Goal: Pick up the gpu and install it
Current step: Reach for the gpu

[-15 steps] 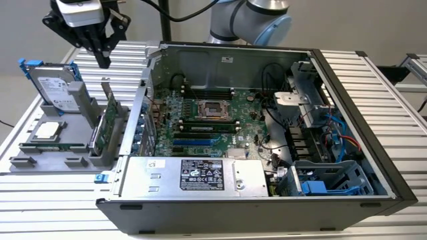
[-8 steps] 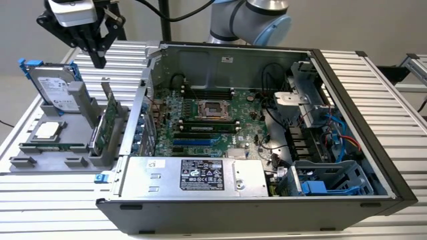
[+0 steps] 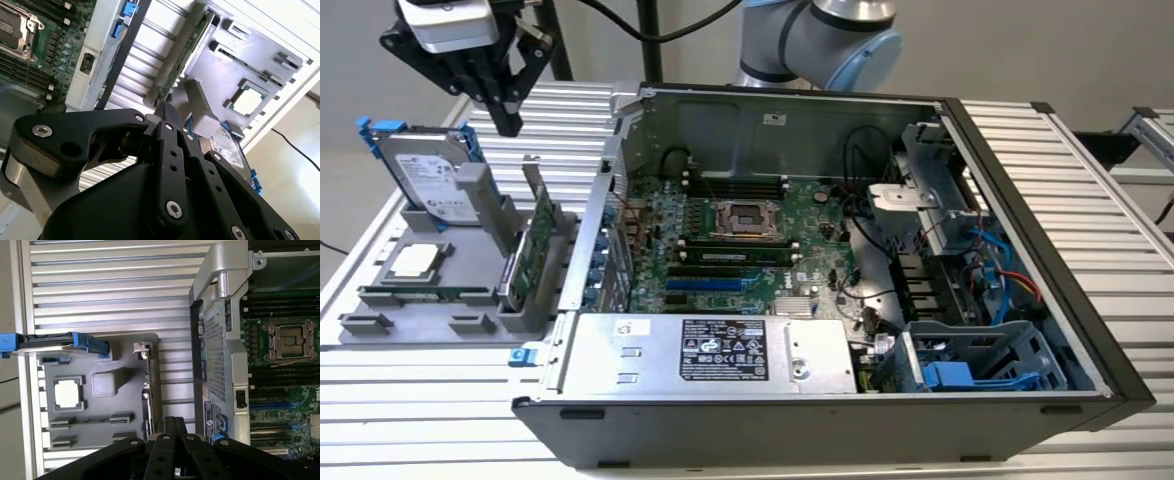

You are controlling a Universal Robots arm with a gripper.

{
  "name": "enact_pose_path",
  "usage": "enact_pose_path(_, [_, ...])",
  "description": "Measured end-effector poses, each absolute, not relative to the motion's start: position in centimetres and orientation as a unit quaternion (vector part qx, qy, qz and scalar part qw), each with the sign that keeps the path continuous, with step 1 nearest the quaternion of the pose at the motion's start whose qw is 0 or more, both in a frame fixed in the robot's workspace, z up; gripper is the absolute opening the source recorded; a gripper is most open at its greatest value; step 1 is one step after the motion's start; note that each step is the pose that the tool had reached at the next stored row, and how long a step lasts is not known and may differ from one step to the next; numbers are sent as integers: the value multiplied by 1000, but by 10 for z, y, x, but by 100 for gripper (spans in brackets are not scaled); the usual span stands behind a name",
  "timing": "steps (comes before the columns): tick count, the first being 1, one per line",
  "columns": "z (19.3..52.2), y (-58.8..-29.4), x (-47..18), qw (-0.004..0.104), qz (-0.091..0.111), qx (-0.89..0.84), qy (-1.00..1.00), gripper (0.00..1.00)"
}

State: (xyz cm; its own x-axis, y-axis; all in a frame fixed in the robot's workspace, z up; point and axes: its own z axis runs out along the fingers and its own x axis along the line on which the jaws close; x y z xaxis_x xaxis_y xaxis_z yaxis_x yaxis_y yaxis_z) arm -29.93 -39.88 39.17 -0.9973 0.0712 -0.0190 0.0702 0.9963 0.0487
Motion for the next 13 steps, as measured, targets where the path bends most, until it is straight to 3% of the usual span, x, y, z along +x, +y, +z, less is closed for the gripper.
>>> enact_pose_path(13, [392, -399, -308, 10, 24, 35, 999, 0])
